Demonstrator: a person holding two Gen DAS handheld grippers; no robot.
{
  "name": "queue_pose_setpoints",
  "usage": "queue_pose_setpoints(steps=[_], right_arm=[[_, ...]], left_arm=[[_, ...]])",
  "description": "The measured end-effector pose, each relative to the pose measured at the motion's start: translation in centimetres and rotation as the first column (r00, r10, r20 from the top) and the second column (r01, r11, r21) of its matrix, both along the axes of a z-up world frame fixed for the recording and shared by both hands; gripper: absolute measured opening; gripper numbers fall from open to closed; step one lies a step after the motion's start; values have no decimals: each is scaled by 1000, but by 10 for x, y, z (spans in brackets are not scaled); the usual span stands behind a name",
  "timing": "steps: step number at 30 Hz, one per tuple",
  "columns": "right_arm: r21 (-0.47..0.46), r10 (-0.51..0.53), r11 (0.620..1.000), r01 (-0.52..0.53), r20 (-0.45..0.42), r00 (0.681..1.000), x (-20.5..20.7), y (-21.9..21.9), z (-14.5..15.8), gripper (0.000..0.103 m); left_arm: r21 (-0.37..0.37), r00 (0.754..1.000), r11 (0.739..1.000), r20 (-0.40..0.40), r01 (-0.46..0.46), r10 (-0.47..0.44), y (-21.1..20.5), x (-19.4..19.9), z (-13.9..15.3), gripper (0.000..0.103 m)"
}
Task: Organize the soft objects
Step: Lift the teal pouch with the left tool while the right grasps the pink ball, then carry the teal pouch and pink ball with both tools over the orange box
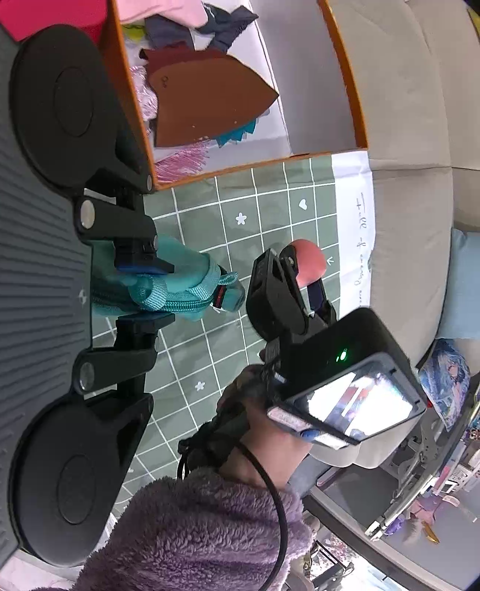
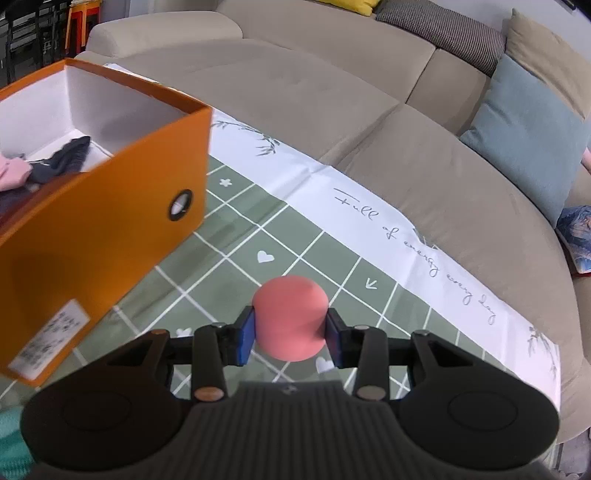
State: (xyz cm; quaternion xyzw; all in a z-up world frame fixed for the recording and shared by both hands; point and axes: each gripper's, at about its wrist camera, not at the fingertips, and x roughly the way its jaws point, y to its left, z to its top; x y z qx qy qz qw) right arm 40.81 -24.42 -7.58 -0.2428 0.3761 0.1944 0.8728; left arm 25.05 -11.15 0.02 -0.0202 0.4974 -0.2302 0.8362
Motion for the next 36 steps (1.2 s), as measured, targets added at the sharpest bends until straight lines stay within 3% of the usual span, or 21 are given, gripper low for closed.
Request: queue_pose_setpoints(steps=[15,26,36], right_arm=[[-52,44,998,-38,107,993,-77,11,92,39],[-19,89,996,-87,195,977,-116,48,165,39],[29,174,983,-183,188,967,-123,114,176,40]], left_arm=[[-20,988,1000,156,8,-5,18,-46,63,22],[63,939,997,343,-48,24,66,-54,116,22],[155,899,981,436,-115,36,121,-26,139,22]])
